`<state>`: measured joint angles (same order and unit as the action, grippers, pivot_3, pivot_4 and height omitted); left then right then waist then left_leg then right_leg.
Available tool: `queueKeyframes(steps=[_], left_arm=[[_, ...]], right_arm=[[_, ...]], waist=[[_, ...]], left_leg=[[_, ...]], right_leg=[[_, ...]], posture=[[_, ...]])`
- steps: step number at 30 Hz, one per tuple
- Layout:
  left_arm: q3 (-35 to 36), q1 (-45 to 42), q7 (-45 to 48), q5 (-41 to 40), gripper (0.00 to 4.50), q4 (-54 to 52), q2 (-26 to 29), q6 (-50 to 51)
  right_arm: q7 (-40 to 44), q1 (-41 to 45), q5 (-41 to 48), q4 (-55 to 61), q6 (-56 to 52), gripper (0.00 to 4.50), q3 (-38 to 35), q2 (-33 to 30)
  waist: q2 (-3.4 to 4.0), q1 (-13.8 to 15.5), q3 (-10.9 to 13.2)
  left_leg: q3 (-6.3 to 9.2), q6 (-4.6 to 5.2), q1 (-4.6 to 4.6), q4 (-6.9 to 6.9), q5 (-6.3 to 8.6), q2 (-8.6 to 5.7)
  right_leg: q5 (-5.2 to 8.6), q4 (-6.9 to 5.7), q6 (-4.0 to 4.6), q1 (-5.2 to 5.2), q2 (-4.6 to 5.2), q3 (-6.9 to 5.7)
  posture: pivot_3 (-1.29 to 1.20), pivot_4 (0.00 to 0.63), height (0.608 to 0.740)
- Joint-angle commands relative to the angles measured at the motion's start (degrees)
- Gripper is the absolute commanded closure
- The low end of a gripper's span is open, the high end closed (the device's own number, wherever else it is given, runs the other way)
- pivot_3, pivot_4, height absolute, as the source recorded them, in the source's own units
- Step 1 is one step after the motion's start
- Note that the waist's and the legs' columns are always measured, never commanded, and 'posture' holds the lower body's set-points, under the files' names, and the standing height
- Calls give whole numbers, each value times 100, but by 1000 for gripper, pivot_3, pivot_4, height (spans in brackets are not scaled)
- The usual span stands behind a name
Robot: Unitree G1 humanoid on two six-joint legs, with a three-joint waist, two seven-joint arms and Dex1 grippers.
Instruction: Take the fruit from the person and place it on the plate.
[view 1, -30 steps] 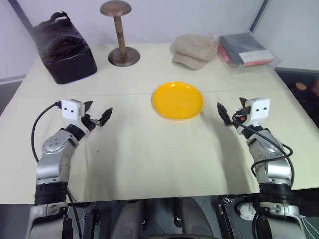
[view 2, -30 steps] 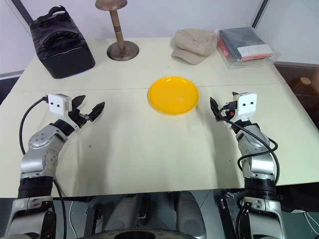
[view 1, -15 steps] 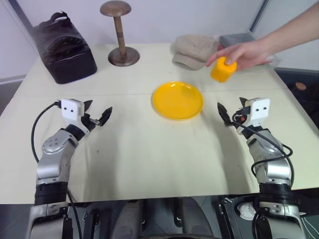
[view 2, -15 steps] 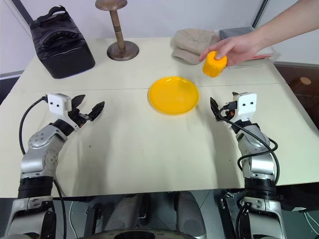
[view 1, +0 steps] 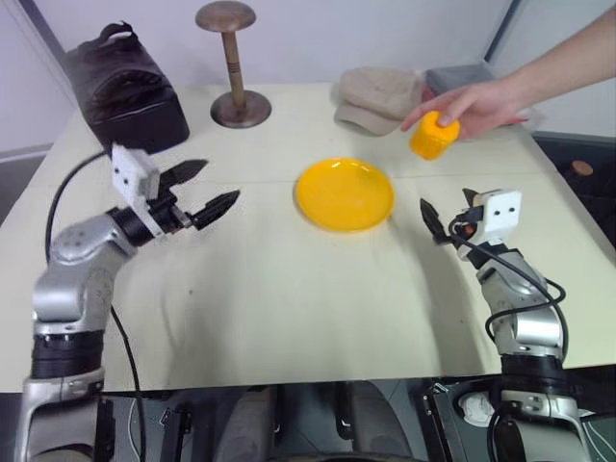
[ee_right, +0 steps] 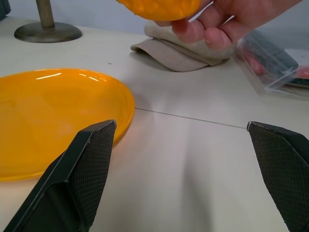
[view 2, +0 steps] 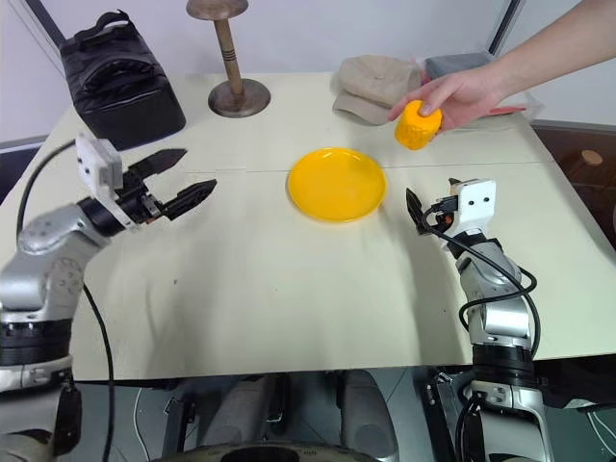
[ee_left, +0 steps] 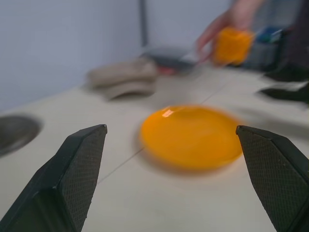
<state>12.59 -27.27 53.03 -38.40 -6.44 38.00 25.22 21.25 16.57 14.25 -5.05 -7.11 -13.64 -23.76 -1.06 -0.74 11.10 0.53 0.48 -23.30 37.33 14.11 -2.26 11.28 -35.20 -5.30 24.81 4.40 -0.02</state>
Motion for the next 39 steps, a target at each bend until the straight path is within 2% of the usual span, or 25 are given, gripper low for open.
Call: queueKeyframes(steps=[1, 4, 9, 21, 30, 33, 35, 39], left_arm=[[60, -280, 222, -432, 0, -195, 79, 332], [-3, -502, 240, -372, 0, -67, 21, 317], [-178, -724, 344, -194, 0, 155, -86, 173], [-217, -705, 343, -66, 0, 44, -265, 137], [-171, -517, 234, -41, 0, -140, -247, 163], [-161, -432, 192, -30, 0, -205, -228, 164], [-161, -405, 168, -34, 0, -233, -222, 167], [-161, -400, 146, -18, 0, -241, -210, 167]], right_arm=[[-35, -105, 41, 513, 7, 60, -200, -155], [-90, -119, 106, 951, -137, 60, -226, -178], [-231, 337, 185, 1210, -350, 60, -102, -41], [46, 1649, 223, -336, 39, 60, 48, 213], [148, 2162, 176, -1131, 462, 60, 108, 322], [180, 2192, 238, -1150, 567, 875, 83, 345], [190, 2187, 252, -1143, 585, 1810, 84, 355], [202, 2200, 253, -1128, 559, 1927, 107, 377]], waist=[[0, 1, 0], [1, -13, 0], [1, -17, 0], [1, -9, 0], [1, -15, 0], [1, -14, 0], [1, -16, 0], [1, -17, 0]], left_leg=[[0, 0, 0, -1, 0, 0], [0, 1, 1, -1, 0, 0], [0, 1, 2, 2, -1, 3], [0, 1, 0, 4, -1, 4], [1, 1, 1, 3, -1, 4], [1, 1, 1, 2, -1, 4], [1, 1, 1, 2, -1, 4], [1, 1, 1, 2, -1, 4]], right_leg=[[0, 1, 0, 0, -1, 0], [0, -1, -1, 0, -6, 0], [0, -2, -1, 0, -14, 1], [0, 0, 0, -2, -15, 1], [0, 0, 0, -1, -14, 2], [0, -1, 0, -1, -13, 2], [0, -1, 0, -1, -13, 2], [0, -1, 0, 0, -13, 2]], posture=[[0, 150, 740], [0, 150, 740], [0, 150, 740], [0, 150, 740], [0, 150, 740], [0, 150, 740], [0, 150, 740], [0, 150, 740]])
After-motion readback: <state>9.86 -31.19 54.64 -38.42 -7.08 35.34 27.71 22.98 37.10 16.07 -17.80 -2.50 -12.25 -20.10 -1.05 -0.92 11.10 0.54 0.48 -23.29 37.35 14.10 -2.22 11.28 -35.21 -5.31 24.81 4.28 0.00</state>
